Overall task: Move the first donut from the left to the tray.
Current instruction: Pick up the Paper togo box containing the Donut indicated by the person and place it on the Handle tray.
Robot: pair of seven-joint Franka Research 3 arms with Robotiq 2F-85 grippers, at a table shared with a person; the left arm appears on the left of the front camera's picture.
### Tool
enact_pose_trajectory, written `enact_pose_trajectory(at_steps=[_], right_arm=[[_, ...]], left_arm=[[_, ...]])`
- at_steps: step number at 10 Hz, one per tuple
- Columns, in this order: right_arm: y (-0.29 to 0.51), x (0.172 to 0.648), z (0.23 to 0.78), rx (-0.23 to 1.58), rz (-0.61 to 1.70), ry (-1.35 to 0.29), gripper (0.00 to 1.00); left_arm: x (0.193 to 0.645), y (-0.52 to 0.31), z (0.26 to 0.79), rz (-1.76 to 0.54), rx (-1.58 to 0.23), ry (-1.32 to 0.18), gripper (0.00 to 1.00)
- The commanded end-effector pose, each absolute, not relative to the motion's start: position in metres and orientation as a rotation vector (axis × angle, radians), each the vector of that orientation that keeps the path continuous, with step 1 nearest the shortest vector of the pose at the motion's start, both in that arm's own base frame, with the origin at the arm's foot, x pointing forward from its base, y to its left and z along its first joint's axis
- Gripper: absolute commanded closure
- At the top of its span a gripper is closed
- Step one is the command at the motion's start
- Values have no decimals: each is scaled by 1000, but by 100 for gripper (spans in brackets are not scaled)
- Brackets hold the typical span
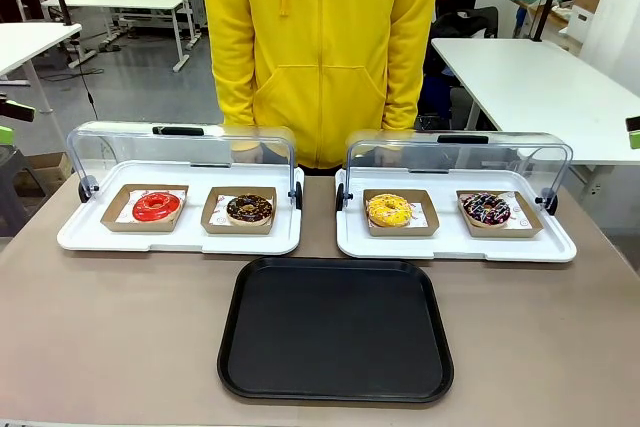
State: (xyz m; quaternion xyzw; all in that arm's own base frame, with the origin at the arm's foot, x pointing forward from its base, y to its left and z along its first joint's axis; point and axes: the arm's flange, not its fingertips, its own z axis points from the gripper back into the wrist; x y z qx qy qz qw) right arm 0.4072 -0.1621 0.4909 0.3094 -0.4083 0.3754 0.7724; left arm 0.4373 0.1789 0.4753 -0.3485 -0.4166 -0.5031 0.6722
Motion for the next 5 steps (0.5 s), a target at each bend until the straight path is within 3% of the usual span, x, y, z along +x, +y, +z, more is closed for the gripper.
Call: enact_pose_trajectory(at_steps=[1, 5], right_arm=[[-161, 409, 492, 678, 822, -909, 0], [-161, 409, 492, 678, 822, -909, 0]], left_arm=[[436, 178, 475, -1136, -798, -949, 0], [436, 178, 475, -1136, -798, -949, 0]])
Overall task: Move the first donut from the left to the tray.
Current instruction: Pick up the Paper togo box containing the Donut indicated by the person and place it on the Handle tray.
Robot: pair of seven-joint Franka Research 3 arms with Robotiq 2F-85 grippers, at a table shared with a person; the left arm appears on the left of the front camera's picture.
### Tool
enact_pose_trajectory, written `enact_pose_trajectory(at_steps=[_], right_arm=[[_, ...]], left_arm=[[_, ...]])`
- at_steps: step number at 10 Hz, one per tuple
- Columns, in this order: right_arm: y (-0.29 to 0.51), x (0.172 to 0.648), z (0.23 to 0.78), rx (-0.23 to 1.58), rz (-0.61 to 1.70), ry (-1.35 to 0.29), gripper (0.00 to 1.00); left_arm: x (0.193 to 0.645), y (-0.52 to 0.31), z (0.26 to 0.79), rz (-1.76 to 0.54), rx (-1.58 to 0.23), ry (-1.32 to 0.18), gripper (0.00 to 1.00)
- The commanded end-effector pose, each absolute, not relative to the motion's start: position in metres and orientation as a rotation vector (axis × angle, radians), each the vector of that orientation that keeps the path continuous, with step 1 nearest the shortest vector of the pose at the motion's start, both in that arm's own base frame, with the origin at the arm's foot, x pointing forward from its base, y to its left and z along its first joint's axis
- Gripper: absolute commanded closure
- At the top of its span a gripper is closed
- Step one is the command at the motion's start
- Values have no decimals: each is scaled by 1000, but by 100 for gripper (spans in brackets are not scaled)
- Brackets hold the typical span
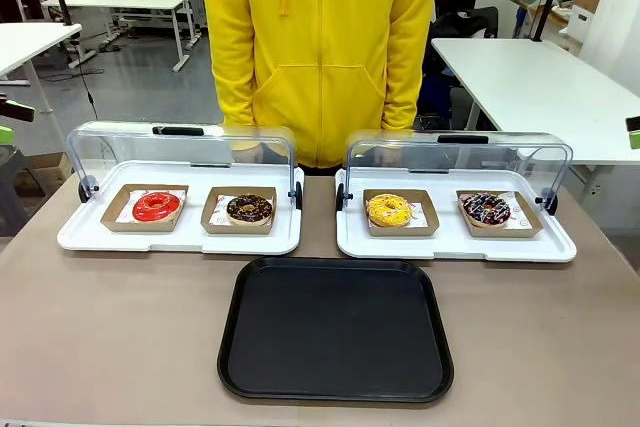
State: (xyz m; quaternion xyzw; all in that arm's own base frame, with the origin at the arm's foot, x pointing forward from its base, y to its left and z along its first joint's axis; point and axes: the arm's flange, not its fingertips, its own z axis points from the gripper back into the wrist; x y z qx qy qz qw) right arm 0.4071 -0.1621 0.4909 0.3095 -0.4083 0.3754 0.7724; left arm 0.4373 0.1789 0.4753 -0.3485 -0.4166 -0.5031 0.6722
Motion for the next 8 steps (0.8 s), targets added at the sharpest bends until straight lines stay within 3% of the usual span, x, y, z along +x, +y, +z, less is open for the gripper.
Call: enact_pose_trajectory(at_steps=[1, 8], right_arm=[[-161, 409, 492, 678, 822, -909, 0], [-161, 409, 492, 678, 822, -909, 0]], left_arm=[[436, 178, 475, -1136, -798, -949, 0], [436, 178, 475, -1136, -798, -949, 0]])
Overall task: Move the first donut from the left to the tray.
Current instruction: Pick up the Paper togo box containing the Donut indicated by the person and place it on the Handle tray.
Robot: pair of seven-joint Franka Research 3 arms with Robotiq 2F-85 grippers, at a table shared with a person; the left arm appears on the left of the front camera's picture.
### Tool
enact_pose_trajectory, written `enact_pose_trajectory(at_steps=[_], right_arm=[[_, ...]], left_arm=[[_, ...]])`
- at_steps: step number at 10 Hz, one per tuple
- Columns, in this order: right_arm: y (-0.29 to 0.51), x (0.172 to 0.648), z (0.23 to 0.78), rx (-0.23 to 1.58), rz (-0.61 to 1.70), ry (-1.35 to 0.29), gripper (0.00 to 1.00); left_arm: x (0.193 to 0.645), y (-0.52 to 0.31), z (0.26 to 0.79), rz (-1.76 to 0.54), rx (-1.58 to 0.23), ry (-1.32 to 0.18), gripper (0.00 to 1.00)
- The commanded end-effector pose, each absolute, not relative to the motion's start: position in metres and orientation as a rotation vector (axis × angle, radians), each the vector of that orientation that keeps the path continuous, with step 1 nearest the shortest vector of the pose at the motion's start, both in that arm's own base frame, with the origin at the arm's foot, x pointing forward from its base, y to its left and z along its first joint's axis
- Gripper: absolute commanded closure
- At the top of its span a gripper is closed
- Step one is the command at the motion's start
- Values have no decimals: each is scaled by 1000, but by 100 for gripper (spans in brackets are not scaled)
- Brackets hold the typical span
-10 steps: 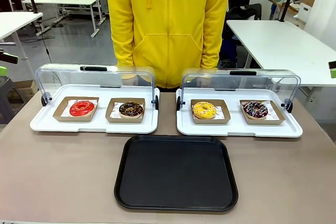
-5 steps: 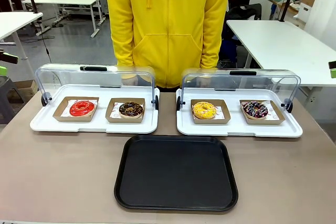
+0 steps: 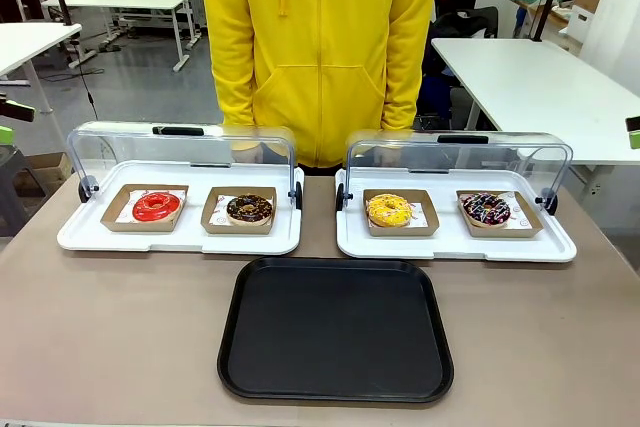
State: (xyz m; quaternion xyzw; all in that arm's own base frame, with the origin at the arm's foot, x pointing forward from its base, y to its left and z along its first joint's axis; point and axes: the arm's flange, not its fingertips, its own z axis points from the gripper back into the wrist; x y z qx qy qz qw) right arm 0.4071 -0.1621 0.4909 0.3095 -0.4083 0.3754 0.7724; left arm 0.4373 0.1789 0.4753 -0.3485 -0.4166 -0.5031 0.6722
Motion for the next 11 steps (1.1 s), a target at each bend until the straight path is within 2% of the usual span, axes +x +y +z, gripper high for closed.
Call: enact_pose_trajectory(at_steps=[1, 11], right_arm=[[-161, 409, 492, 678, 822, -909, 0], [-161, 409, 492, 678, 822, -909, 0]], left_arm=[[436, 178, 475, -1136, -798, -949, 0], [436, 178, 475, -1136, -798, -949, 0]])
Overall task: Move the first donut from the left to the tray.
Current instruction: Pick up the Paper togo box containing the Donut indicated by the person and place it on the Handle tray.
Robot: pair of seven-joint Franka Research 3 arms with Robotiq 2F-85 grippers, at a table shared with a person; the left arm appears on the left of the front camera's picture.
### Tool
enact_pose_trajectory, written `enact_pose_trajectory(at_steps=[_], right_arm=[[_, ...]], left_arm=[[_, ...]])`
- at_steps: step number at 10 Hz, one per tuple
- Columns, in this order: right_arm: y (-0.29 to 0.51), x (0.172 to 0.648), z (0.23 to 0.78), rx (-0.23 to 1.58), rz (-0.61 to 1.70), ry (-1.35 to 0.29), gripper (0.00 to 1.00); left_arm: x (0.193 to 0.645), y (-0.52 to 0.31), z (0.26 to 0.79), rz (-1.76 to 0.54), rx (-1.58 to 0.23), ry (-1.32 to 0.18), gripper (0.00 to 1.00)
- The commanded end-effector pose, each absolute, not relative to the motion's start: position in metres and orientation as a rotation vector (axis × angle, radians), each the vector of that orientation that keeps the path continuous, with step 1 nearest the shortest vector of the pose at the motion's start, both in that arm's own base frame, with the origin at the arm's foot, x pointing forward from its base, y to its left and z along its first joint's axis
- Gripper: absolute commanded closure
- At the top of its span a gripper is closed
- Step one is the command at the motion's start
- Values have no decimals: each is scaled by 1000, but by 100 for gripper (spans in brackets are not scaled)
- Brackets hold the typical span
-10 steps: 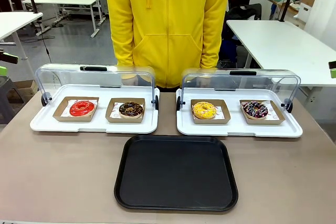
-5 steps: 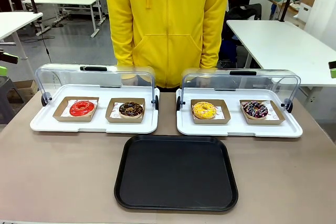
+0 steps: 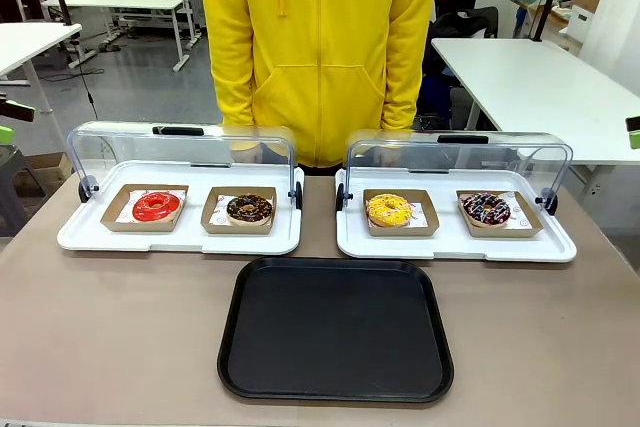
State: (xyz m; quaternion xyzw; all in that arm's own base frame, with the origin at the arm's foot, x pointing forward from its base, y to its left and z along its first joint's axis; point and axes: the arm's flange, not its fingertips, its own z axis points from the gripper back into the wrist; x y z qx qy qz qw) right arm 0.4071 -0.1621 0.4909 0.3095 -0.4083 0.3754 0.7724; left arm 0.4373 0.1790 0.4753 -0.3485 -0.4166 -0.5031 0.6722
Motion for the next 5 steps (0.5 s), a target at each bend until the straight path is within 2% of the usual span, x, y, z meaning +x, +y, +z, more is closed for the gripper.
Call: enact_pose_trajectory(at_steps=[1, 5], right_arm=[[-161, 409, 492, 678, 822, -909, 0], [-161, 409, 492, 678, 822, -909, 0]], left_arm=[[436, 178, 475, -1136, -798, -949, 0], [436, 178, 475, -1136, -798, -949, 0]])
